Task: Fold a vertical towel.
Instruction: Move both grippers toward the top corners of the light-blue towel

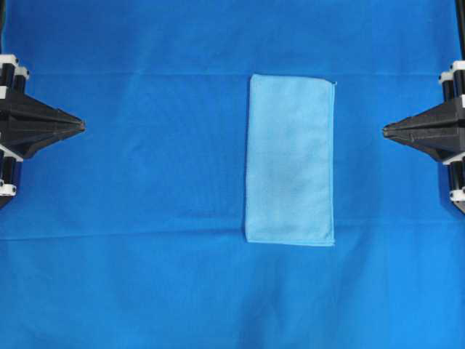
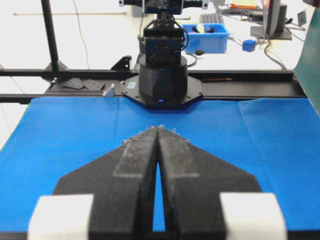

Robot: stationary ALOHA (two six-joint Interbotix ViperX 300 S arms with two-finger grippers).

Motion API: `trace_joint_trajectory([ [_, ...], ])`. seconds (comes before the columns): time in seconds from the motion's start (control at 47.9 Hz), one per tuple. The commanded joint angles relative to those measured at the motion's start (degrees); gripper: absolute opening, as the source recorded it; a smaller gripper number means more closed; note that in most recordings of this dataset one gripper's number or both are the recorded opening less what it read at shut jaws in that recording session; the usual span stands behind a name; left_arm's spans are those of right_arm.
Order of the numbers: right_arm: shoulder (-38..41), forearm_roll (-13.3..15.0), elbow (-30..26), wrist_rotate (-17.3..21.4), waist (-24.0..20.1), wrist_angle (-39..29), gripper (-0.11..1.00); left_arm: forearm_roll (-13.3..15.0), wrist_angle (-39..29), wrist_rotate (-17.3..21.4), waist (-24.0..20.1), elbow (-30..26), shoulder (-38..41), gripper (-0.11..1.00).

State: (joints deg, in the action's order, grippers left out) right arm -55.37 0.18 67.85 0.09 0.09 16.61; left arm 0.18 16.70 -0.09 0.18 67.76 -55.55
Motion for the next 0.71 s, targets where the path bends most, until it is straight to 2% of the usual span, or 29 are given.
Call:
trace_joint_trajectory([
  [0.0,0.53,-0.09,-1.76,0.0,0.62,0.0,0.0,1.23,0.79,-0.53,0.0,-2.55,1.93,0.0],
  [0.188,1.32,-0.62,-2.99,0.97,6.15,-5.54,0.0,1.23,2.81,-0.44,-1.41,-5.54,9.32,0.0],
  [0.334,3.69,-0.79,-3.08,2.55,10.63,-7.56,0.0,1.49,3.69,-0.79,-5.36,-7.38,17.23,0.0],
  [0.605,11.6,-0.79,-2.64,3.6,19.6,-9.84,0.01,1.49,4.66,-1.67,-11.69,-14.59,34.1,0.01],
  [0.647,13.36,-0.79,-2.64,3.6,20.92,-9.93,0.01,1.49,4.66,-1.67,-12.48,-16.26,37.53,0.03],
  [0.689,15.21,-0.79,-2.81,3.6,22.15,-9.93,0.01,1.49,4.83,-1.67,-13.18,-17.75,40.43,0.11],
])
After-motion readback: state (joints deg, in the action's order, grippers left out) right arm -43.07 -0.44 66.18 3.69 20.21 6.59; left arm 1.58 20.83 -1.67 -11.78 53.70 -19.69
